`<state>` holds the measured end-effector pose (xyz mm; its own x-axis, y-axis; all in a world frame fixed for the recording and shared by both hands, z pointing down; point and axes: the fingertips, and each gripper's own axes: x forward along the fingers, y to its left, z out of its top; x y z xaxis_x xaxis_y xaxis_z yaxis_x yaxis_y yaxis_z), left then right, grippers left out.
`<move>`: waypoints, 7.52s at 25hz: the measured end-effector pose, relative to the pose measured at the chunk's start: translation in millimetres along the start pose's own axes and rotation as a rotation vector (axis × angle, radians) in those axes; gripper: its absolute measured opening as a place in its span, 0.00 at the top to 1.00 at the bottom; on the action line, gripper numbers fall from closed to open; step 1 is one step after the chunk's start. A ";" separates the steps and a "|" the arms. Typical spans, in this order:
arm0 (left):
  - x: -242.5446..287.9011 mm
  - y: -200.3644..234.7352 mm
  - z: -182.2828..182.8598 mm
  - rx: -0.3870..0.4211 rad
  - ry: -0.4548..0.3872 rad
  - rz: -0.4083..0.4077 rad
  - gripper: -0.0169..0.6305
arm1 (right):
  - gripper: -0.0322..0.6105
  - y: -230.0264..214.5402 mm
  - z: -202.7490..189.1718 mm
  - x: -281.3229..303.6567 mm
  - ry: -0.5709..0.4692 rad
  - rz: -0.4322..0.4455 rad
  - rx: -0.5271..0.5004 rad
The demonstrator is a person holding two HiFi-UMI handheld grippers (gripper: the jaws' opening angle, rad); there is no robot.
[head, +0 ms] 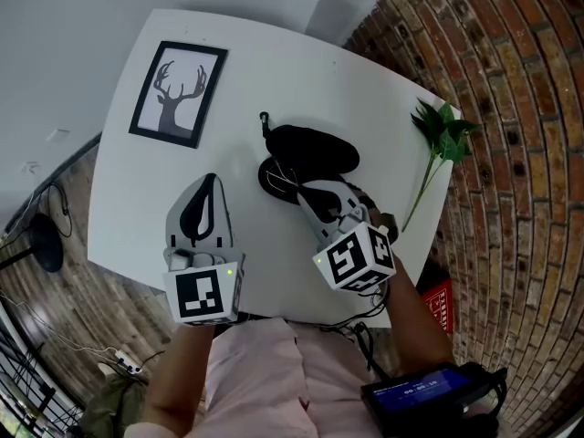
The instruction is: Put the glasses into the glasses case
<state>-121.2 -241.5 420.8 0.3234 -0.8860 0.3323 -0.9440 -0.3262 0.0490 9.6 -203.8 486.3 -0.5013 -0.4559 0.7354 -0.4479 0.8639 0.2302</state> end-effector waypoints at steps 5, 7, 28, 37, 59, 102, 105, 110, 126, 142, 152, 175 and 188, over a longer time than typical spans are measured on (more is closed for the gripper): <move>-2.0 3.2 0.6 0.005 0.008 0.008 0.97 | 0.93 3.9 0.4 0.4 0.001 0.024 -0.020; -2.8 2.9 -0.7 0.005 0.007 0.002 0.97 | 0.93 4.5 1.1 -0.1 -0.006 0.036 -0.027; -2.9 5.5 -4.4 -0.005 0.027 -0.002 0.97 | 0.93 13.7 -9.9 8.5 0.043 0.013 -0.089; -0.3 0.6 -7.1 -0.003 0.052 -0.016 0.97 | 0.93 15.0 -8.6 8.7 0.061 -0.005 -0.084; 2.7 -11.9 -6.3 0.029 0.048 -0.048 0.97 | 0.85 2.4 -4.5 -3.5 0.009 -0.104 -0.001; 8.7 -19.4 -2.4 0.036 0.039 -0.066 0.97 | 0.93 15.5 -22.5 -8.7 0.017 -0.021 -0.053; 9.5 -18.7 -3.9 0.045 0.036 -0.067 0.97 | 0.93 16.6 -21.8 -10.4 -0.005 -0.004 -0.038; 9.1 -14.4 -9.9 0.045 0.074 -0.037 0.97 | 0.93 16.8 -25.5 -8.7 0.009 0.013 -0.018; 9.4 -16.9 -8.7 0.056 0.067 -0.055 0.97 | 0.89 12.9 -26.0 -8.0 0.045 0.001 0.024; 10.9 -27.3 -3.6 0.058 0.047 -0.084 0.97 | 0.87 -10.1 -13.5 -31.4 0.016 -0.111 0.053; 8.1 -29.6 5.8 0.081 0.014 -0.104 0.97 | 0.87 -23.7 -2.5 -49.3 -0.034 -0.191 0.102; -120.1 -137.2 149.7 0.186 -0.299 -0.149 0.97 | 0.94 -29.9 44.6 -267.9 -0.511 -0.668 0.387; -170.8 -170.5 187.4 0.181 -0.394 -0.157 0.97 | 0.94 -1.9 71.2 -329.2 -0.628 -0.729 0.379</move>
<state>-3.3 -96.3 179.1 0.4947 -0.8676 -0.0509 -0.8664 -0.4878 -0.1066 122.8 -70.6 198.3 -0.2619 -0.9651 0.0081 -0.9470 0.2585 0.1907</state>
